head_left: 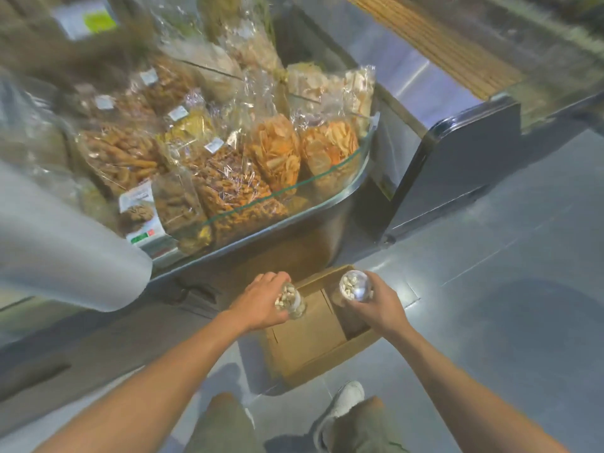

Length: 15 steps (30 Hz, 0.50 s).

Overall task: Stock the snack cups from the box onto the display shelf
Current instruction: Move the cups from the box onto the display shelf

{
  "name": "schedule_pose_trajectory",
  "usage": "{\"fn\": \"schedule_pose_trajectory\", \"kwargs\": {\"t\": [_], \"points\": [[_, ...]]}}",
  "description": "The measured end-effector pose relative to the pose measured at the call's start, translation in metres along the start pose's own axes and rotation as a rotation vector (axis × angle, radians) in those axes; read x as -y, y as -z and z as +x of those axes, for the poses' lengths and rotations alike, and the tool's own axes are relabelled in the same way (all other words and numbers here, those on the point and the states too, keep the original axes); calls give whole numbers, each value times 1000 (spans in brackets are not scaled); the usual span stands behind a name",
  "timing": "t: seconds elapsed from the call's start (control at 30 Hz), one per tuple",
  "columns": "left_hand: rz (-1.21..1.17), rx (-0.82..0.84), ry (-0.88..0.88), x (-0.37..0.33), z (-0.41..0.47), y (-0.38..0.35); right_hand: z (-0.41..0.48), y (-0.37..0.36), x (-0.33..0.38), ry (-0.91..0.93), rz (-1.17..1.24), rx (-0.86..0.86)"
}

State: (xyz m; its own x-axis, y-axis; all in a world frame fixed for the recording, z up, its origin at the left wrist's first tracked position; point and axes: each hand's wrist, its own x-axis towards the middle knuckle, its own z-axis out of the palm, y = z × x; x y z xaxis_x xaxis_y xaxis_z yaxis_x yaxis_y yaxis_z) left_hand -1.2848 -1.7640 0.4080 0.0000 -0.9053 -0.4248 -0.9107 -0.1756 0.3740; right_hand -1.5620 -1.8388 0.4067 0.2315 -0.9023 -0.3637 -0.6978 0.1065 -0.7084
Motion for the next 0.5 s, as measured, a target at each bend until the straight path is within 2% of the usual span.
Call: {"fn": "schedule_pose_trajectory", "kwargs": {"t": [0.23, 0.5], "points": [[-187, -125, 58, -31, -86, 69, -51, 63, 67, 144, -26, 66], [-501, -318, 151, -12, -177, 73, -100, 48, 118, 273, 21, 137]]}}
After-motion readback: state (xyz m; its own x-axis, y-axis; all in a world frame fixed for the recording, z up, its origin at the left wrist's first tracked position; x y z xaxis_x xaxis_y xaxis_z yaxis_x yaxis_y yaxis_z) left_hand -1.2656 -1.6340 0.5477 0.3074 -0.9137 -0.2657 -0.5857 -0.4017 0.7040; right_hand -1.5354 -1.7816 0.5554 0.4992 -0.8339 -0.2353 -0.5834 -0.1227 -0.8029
